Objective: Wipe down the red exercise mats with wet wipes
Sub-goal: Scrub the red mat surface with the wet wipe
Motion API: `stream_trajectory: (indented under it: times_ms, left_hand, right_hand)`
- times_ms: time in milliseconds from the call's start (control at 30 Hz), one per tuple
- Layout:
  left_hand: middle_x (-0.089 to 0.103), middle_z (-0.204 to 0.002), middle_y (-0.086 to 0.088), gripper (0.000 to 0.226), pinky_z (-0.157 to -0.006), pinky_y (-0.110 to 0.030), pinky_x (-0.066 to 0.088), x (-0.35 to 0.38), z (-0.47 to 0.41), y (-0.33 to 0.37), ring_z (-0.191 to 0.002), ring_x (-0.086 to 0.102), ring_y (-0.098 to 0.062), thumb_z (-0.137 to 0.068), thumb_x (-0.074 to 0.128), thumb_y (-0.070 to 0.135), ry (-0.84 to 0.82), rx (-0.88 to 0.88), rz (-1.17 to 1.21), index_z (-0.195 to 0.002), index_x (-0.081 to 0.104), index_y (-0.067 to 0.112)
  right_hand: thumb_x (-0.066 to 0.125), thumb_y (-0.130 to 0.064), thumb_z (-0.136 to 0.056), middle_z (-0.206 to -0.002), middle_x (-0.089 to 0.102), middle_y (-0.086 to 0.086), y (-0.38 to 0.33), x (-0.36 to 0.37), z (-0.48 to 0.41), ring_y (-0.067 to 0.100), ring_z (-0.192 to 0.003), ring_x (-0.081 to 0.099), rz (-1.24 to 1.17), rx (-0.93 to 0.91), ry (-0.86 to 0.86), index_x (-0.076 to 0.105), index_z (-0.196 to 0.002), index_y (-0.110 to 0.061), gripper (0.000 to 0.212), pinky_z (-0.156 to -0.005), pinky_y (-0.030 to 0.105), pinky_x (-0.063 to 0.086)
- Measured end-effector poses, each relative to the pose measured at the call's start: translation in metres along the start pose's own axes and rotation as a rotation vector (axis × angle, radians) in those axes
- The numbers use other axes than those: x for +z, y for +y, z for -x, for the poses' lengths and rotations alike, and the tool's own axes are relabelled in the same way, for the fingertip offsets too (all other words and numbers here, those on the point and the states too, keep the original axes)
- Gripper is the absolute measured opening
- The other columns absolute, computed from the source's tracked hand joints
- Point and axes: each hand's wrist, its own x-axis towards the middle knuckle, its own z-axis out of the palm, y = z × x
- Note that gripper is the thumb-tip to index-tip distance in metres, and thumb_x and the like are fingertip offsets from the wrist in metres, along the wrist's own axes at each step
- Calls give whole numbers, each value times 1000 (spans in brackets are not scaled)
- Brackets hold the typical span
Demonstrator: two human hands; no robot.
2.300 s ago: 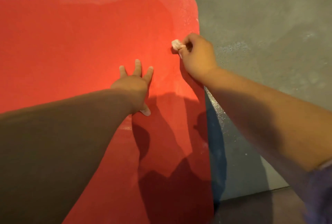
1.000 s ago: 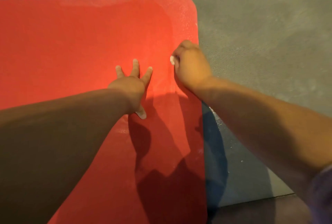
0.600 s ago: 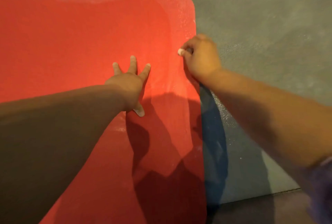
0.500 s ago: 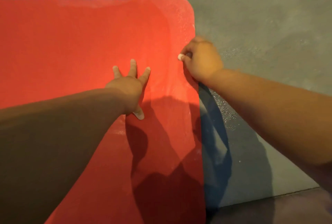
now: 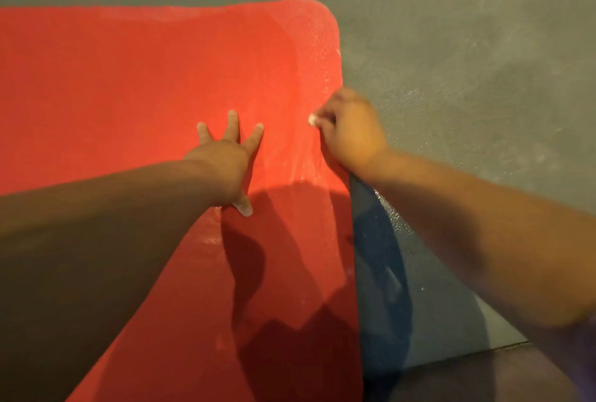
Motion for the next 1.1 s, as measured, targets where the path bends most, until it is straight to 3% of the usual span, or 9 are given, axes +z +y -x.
stream_trajectory:
  times_ms: [67,167,400,533,633,733,900,1100]
  left_hand:
    - [-34,-153,-6,144,-106,-58,31,2,0,-1,-138,-7,-56,-57,88,45,3,2,-4,-146,-24,36]
    - [-34,-153,-5,143,-104,-58,32,3,1,-1,-138,-8,-56,-57,88,45,-2,2,2,-145,-24,37]
    - [-31,-154,-11,144,-110,-58,21,-3,2,1,-136,-4,-59,-56,87,49,2,12,-45,-146,-24,33]
    - [-32,-154,-7,142,-107,-56,29,-4,0,-1,-137,-5,-57,-58,86,51,-3,18,-10,-146,-24,35]
    - [-21,-157,-10,137,-106,-55,32,-2,-2,1,-139,3,-55,-57,81,62,29,12,-15,-149,-16,32]
    - [-6,-157,-17,135,-106,-59,33,-6,-6,7,-142,9,-46,-53,82,64,117,10,20,-151,-3,26]
    - [-26,-154,-19,148,-107,-61,25,-19,-20,13,-138,-6,-55,-50,86,58,50,-22,46,-147,-22,32]
    - [-29,-152,-20,150,-107,-59,27,-16,-28,11,-136,-8,-60,-47,88,56,60,-8,52,-146,-23,35]
  right_hand:
    - [63,-15,-88,-91,61,8,5,-2,43,25,-90,56,-17,-56,-7,73,-86,-7,13,-80,29,40]
    - [66,-14,-86,-89,63,4,12,-5,78,23,-91,55,-43,-85,-45,74,-88,-10,10,-81,23,39]
    - [67,-21,-86,-100,63,13,16,-16,-27,25,-91,58,-41,135,30,74,-92,-7,17,-71,21,35]
    - [64,-18,-88,-95,62,9,12,-12,26,25,-90,58,-43,122,19,72,-88,-8,13,-78,28,41]
    - [63,-14,-88,-93,62,2,14,-5,68,20,-91,57,-99,41,-8,73,-88,-10,11,-81,29,44]
    - [65,-19,-87,-94,62,7,18,-5,37,22,-90,57,-88,49,10,73,-89,-10,12,-79,27,41]
    - [63,-15,-87,-101,61,9,15,-3,-33,22,-91,58,-12,197,65,73,-90,-11,11,-64,16,26]
    - [61,-17,-89,-94,57,6,11,4,37,24,-93,56,-71,113,65,73,-90,-12,13,-81,34,45]
